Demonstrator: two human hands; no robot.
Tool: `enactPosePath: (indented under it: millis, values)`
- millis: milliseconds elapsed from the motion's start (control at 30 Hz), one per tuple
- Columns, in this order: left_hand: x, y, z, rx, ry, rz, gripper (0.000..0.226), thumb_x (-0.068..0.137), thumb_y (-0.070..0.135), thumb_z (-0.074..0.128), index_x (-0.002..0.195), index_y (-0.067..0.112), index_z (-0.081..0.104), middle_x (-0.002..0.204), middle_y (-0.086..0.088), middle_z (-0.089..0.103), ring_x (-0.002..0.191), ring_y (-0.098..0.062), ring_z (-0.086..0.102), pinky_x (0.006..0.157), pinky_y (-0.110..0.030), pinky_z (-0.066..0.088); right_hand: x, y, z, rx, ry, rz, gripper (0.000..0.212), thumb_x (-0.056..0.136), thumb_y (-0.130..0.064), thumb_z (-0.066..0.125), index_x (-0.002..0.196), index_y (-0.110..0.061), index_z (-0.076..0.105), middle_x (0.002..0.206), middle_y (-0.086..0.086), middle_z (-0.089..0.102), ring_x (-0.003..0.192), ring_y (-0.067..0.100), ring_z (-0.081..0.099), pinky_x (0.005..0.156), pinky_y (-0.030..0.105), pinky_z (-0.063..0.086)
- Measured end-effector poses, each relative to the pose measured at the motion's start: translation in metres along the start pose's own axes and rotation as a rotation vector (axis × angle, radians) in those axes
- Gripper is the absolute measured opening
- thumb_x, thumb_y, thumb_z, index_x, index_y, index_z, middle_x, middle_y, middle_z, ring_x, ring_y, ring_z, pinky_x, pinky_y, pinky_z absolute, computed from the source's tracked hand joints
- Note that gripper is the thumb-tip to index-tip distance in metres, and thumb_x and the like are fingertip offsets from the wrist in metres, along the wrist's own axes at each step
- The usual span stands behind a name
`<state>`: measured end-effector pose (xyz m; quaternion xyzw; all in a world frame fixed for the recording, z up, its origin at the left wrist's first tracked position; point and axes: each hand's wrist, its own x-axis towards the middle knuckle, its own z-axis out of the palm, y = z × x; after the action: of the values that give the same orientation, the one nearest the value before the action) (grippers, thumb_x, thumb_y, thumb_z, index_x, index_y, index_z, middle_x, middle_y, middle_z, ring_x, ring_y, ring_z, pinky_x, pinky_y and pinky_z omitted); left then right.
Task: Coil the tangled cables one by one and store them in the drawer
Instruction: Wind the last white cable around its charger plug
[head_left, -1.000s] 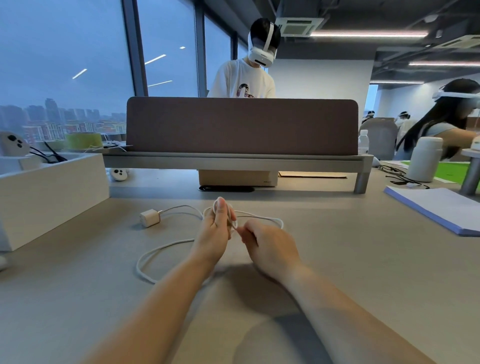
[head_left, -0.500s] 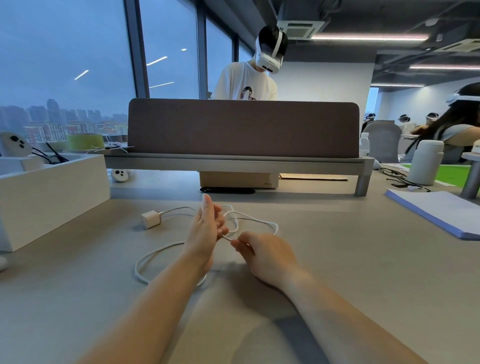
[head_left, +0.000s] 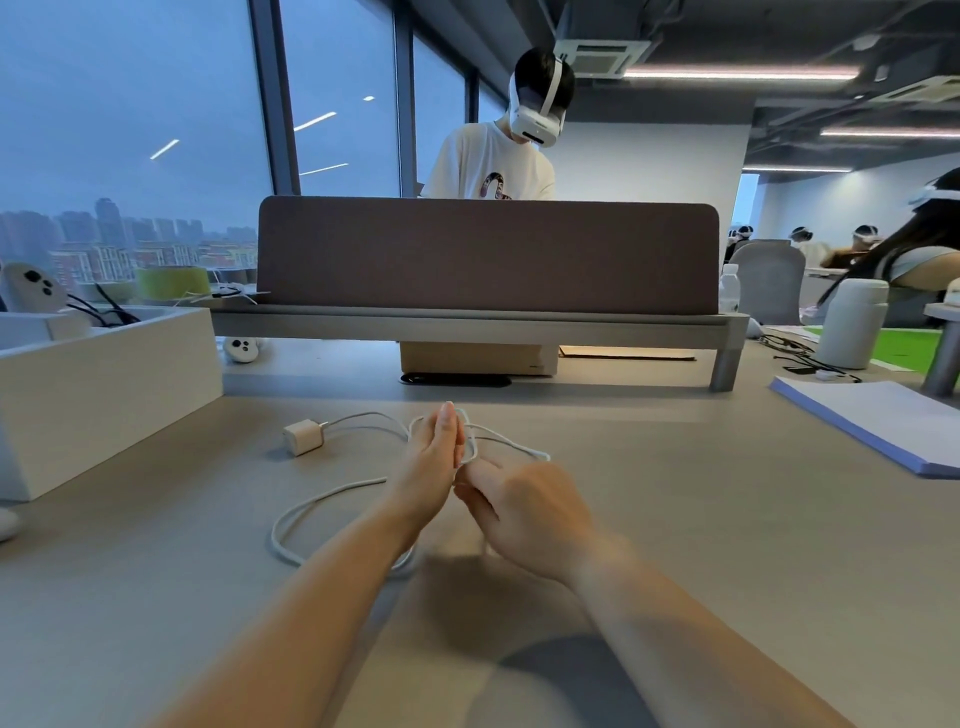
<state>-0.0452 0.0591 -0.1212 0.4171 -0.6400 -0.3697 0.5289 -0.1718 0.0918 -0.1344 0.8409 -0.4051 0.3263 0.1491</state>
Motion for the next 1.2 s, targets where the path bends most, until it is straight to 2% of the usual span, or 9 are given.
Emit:
enactPosePath:
  millis: [133,200,433,567,667,800,933,1100,1200]
  values:
    - [-0.002,-0.002,0.001,0.093,-0.097,-0.035,0.041,0.102,0.042,0.025,0.077,0.019,0.048,0.075,0.001,0.050,0.074,-0.011,0.049,0.084,-0.032,0.043,-0.002,0.007,-0.003,0.000,0.016,0.025,0.038,0.095,-0.041,0.029,0.101,-0.022,0.061,0.098,-0.004,0.068,0.081,0.023,0.063,0.056,0.036,0.049]
    - [-0.004,-0.001,0.002,0.075,-0.162,-0.071,0.038,0.102,0.043,0.025,0.081,0.023,0.051,0.078,0.004,0.052,0.077,-0.008,0.050,0.088,-0.030,0.041,-0.003,0.009,-0.003,0.020,0.035,0.038,0.034,0.094,-0.040,0.031,0.099,-0.024,0.060,0.097,-0.005,0.068,0.082,0.022,0.064,0.056,0.039,0.051]
    - [-0.012,0.009,-0.003,0.139,-0.352,-0.035,0.046,0.104,0.039,0.020,0.083,0.011,0.051,0.063,0.003,0.047,0.054,-0.003,0.040,0.060,-0.012,0.038,-0.003,0.011,-0.009,0.014,0.224,0.152,0.022,0.087,-0.042,0.052,0.079,-0.021,0.056,0.073,-0.006,0.060,0.056,0.017,0.056,0.045,0.034,0.047]
    - [-0.013,0.013,-0.003,0.154,-0.385,-0.065,0.046,0.103,0.042,0.020,0.078,0.014,0.047,0.065,0.001,0.046,0.052,-0.001,0.038,0.062,-0.016,0.037,-0.004,0.019,-0.009,0.035,0.248,0.224,0.023,0.085,-0.036,0.066,0.077,-0.017,0.056,0.073,-0.005,0.059,0.057,0.016,0.053,0.047,0.032,0.045]
    - [-0.016,0.014,-0.004,0.049,-0.400,-0.109,0.043,0.103,0.042,0.024,0.081,0.016,0.050,0.071,0.000,0.047,0.057,-0.004,0.039,0.059,-0.018,0.034,-0.003,0.021,-0.009,0.088,0.283,0.228,0.017,0.087,-0.033,0.063,0.079,-0.019,0.057,0.077,-0.007,0.058,0.060,0.010,0.048,0.050,0.026,0.039]
    - [-0.017,0.015,-0.003,-0.061,-0.416,-0.153,0.044,0.102,0.045,0.025,0.077,0.015,0.047,0.065,0.001,0.040,0.056,-0.010,0.031,0.056,-0.025,0.023,-0.002,0.023,-0.005,0.189,0.264,0.259,0.018,0.091,-0.035,0.058,0.083,-0.019,0.058,0.080,-0.007,0.057,0.067,0.014,0.054,0.056,0.033,0.047]
    - [-0.018,0.016,-0.002,-0.078,-0.467,-0.213,0.052,0.098,0.056,0.019,0.073,0.016,0.042,0.059,0.003,0.028,0.059,-0.017,0.015,0.057,-0.032,0.013,0.000,0.024,-0.005,0.324,0.261,0.343,0.043,0.086,-0.055,0.050,0.078,-0.014,0.058,0.070,-0.008,0.055,0.064,0.011,0.051,0.058,0.032,0.047]
    - [-0.019,0.015,-0.001,0.001,-0.506,-0.135,0.048,0.089,0.060,0.033,0.075,0.015,0.038,0.056,0.006,0.029,0.051,-0.011,0.022,0.049,-0.021,0.023,0.000,0.024,-0.014,0.491,0.238,0.519,0.041,0.075,-0.057,0.059,0.062,-0.019,0.049,0.055,-0.008,0.045,0.051,0.007,0.040,0.050,0.018,0.033]
    - [-0.018,0.014,-0.001,0.012,-0.557,-0.140,0.038,0.096,0.046,0.040,0.072,0.015,0.037,0.054,0.007,0.033,0.049,-0.010,0.025,0.048,-0.020,0.026,0.003,0.021,-0.016,0.671,0.197,0.595,0.041,0.076,-0.051,0.064,0.069,-0.012,0.056,0.058,-0.002,0.050,0.053,0.011,0.042,0.051,0.029,0.040]
